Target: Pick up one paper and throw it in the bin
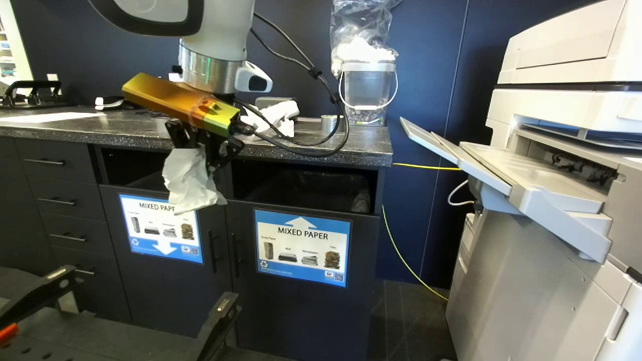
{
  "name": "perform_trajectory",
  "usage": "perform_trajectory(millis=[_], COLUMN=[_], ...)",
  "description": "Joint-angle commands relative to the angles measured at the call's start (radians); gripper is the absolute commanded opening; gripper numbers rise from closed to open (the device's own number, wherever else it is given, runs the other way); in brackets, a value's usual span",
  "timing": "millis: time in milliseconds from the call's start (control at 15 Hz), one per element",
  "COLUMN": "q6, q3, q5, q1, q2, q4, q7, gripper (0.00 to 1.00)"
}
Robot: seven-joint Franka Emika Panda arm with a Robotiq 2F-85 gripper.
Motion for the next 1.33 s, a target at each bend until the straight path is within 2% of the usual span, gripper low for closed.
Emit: perform_trajectory(millis=[0, 333, 533, 733, 933, 1133, 1267], q6=[0.072, 0.107, 0.112, 0.08, 0.017, -0.124, -0.254], q3=[0.036, 0.081, 0.061, -0.002, -0.106, -0.213, -0.246], q5=[0.25, 0.501, 0.668, 0.852, 1.028, 1.193, 1.31], q1=[0.041, 0.024, 0.027, 0.045, 0.08, 0.113, 0.111], q2=[0.1, 0.18, 0.206, 0.218, 0.24, 0.307, 0.387], q4=[0.083, 0.176, 0.226, 0.262, 0.285, 0.274, 0.249], q7=[-0.275, -0.655, -0.878, -1.099, -1.322, -1.546, -1.697], gripper=[0.15, 0.15, 0.15, 0.15, 0.15, 0.15, 0.15])
